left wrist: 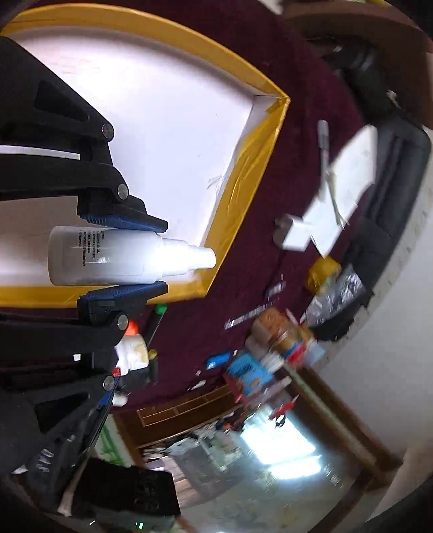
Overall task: Organize rigid objects
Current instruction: 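Lower both bottles into the white box and open both grippers, then move both open grippers back over the pile of markers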
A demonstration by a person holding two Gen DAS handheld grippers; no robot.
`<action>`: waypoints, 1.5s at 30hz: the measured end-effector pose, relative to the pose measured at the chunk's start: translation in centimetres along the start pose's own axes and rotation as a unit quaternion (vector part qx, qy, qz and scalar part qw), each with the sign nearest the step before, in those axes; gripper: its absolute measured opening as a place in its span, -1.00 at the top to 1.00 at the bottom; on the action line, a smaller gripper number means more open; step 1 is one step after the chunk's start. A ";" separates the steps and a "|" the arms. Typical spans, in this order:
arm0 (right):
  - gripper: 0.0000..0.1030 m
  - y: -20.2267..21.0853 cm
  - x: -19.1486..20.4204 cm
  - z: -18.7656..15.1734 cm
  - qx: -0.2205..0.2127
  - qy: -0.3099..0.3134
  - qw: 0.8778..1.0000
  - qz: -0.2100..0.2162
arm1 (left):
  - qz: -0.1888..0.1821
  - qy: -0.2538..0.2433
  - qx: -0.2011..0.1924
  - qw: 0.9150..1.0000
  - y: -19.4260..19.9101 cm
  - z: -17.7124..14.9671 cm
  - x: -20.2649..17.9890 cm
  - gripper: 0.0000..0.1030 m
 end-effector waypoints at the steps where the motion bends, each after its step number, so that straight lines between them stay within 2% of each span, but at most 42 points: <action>1: 0.32 -1.0 0.9 0.6 0.003 0.008 1.000 -0.013 | 0.002 0.015 0.001 1.000 -0.5 0.2 0.9 0.49; 5: 0.33 -4.6 3.0 1.8 0.026 0.027 0.998 -0.048 | -0.005 0.067 0.004 0.998 -2.2 0.1 3.9 0.49; 8: 0.33 -5.9 3.6 2.4 0.030 0.033 0.997 -0.069 | -0.014 0.077 0.009 0.997 -3.1 0.0 4.5 0.49; 11: 0.32 -6.9 3.5 2.8 0.036 0.038 0.995 -0.087 | 0.000 0.085 0.009 0.996 -3.6 0.1 4.6 0.50; 13: 0.32 -7.3 3.1 3.3 0.038 0.033 0.995 -0.088 | 0.002 0.092 0.007 0.996 -3.7 0.0 4.6 0.43; 15: 0.32 -7.1 3.1 3.5 0.031 0.030 0.995 -0.091 | 0.003 0.094 0.002 0.996 -3.5 0.0 4.6 0.26; 18: 0.21 -6.1 3.2 3.4 0.018 0.041 0.995 -0.091 | 0.008 0.098 -0.016 0.995 -2.8 0.0 4.7 0.01; 19: 0.18 -5.7 3.0 3.5 0.012 0.042 0.995 -0.094 | 0.007 0.104 -0.025 0.994 -2.3 -0.2 4.9 0.00; 24: 0.18 0.0 1.7 2.8 -0.062 0.038 0.994 -0.083 | 0.000 0.125 -0.056 0.991 -0.6 -2.0 5.3 -0.05; 28: -0.11 5.2 -0.3 0.3 -0.134 0.053 0.984 -0.102 | -0.010 0.129 -0.080 0.988 0.5 -3.9 5.1 -0.05; 32: -0.12 8.6 -3.9 -3.2 -0.176 0.051 0.975 -0.129 | -0.018 0.134 -0.089 0.987 1.3 -5.3 4.8 -0.06; 34: -0.12 10.5 -6.0 -5.4 -0.211 0.047 0.963 -0.162 | -0.024 0.141 -0.093 0.985 1.7 -5.4 4.9 -0.06; 36: -0.15 12.6 -7.8 -7.3 -0.257 0.036 0.942 -0.211 | -0.047 0.152 -0.106 0.982 2.6 -5.3 4.7 -0.06; 37: -0.36 13.3 -8.6 -8.1 -0.276 0.029 0.932 -0.232 | -0.055 0.150 -0.112 0.981 3.1 -5.2 4.1 -0.06; 38: -0.73 14.1 -9.7 -8.7 -0.296 0.018 0.921 -0.251 | -0.063 0.132 -0.120 0.982 4.0 -4.9 2.7 -0.06; 40: -0.98 15.0 -12.1 -9.3 -0.329 -0.012 0.902 -0.280 | -0.065 0.072 -0.130 0.987 5.5 -4.6 -0.9 -0.06; 41: -0.98 15.1 -13.4 -9.2 -0.337 -0.026 0.896 -0.289 | -0.063 0.049 -0.132 0.988 6.0 -4.5 -2.2 -0.09; 42: -0.98 14.8 -14.8 -8.6 -0.326 -0.038 0.896 -0.298 | -0.057 0.021 -0.134 0.989 6.6 -4.6 -3.9 -0.20; 45: -0.98 13.8 -18.3 -7.2 -0.297 -0.077 0.902 -0.303 | -0.016 -0.065 -0.143 0.988 8.5 -5.1 -9.0 -0.33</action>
Point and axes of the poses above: each gripper's, at about its wrist camera, not at the fingertips, and y roughly against the way its jaws point, x to its left, z to its top, the point moved 2 cm from there along -y, roughly the way its jaws point, and after that the axes turned 14 degrees about -z, right-handed, at the moved point
